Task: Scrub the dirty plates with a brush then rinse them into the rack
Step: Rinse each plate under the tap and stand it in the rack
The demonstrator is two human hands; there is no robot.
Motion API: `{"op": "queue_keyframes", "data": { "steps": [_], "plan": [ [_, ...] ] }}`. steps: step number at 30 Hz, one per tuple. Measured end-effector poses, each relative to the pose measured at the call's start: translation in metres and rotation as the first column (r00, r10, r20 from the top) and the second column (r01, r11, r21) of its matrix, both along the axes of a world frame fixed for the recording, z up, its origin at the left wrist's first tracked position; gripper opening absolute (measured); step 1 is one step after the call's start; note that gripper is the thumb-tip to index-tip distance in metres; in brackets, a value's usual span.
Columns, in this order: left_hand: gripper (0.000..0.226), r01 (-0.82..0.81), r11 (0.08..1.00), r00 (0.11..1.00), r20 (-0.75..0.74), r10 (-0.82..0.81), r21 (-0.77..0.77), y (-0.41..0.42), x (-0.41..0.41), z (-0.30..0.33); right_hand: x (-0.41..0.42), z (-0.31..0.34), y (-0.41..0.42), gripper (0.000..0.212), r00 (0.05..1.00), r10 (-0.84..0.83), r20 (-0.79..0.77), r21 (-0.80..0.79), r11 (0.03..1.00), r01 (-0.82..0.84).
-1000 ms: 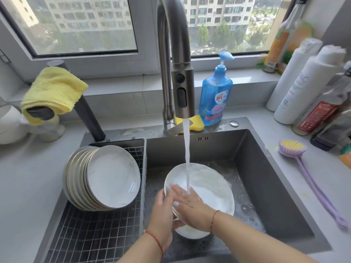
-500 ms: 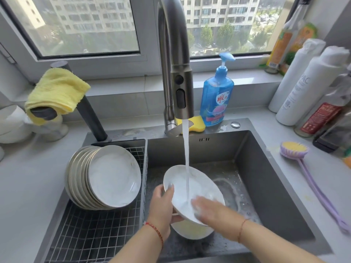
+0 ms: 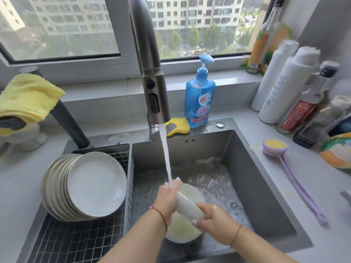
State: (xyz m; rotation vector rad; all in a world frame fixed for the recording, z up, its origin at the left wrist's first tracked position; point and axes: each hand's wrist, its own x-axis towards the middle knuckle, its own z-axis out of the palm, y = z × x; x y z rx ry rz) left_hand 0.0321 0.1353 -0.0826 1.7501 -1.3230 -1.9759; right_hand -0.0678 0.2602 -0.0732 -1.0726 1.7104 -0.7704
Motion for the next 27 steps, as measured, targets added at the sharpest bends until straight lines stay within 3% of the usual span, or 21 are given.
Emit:
{"op": "queue_keyframes", "data": {
  "steps": [4,7,12,15,20,24,27],
  "plan": [
    [0.035,-0.118,0.987,0.989,-0.072,0.127,0.108,-0.017,-0.006,0.016,-0.008,0.008,-0.001,0.02,0.963,-0.086,0.256,0.002,0.996,0.089],
    [0.043,-0.166,0.966,0.974,-0.12,0.192,0.196,-0.026,-0.006,0.012,-0.017,0.007,-0.003,0.028,0.926,-0.136,0.352,-0.008,0.989,0.148],
    [0.051,-0.179,0.965,0.974,-0.103,0.201,0.19,-0.028,0.008,-0.001,-0.026,-0.006,-0.011,0.056,0.799,-0.257,0.544,0.019,0.955,0.295],
    [0.038,-0.206,0.96,0.972,-0.074,0.223,0.188,-0.025,0.021,-0.002,-0.026,-0.016,-0.019,0.064,0.691,-0.298,0.658,0.073,0.939,0.336],
    [0.029,-0.24,0.953,0.964,-0.072,0.257,0.185,-0.014,0.04,0.002,-0.017,-0.026,-0.034,0.049,0.469,-0.322,0.822,0.115,0.902,0.417],
    [0.031,-0.36,0.913,0.924,-0.061,0.377,0.191,-0.012,0.052,-0.007,-0.014,-0.038,-0.042,0.072,0.205,-0.348,0.915,0.224,0.859,0.46],
    [0.027,-0.428,0.89,0.894,-0.068,0.442,0.154,-0.013,0.059,0.0,-0.016,-0.049,-0.045,0.086,0.072,-0.423,0.903,0.341,0.81,0.477]
  ]
}}
